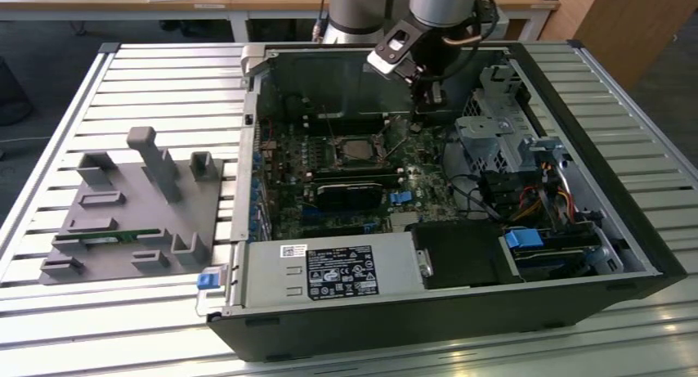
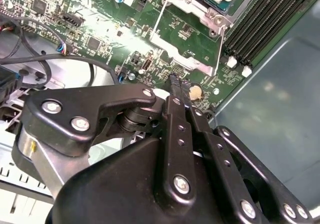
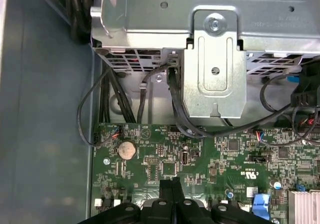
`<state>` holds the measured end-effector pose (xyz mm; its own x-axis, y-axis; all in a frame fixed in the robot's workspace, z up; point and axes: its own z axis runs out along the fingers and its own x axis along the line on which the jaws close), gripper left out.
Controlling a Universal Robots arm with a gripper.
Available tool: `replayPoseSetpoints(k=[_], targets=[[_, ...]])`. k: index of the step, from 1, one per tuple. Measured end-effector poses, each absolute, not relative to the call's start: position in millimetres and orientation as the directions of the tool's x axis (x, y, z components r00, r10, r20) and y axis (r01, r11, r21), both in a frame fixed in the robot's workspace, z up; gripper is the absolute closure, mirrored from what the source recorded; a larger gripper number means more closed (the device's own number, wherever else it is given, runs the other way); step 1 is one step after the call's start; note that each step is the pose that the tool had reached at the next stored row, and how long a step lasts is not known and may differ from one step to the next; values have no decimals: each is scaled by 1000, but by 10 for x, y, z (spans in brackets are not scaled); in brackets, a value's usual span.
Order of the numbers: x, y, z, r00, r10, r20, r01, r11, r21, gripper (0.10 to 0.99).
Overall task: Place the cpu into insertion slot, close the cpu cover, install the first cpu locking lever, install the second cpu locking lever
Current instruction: 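Close the cpu cover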
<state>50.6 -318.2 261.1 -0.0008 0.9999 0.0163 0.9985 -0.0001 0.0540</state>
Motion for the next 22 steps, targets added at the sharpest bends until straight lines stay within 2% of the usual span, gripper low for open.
replayPoseSetpoints(k=[22], targets=[[360, -3183, 2497, -1, 1000, 16, 999, 0, 54, 973]])
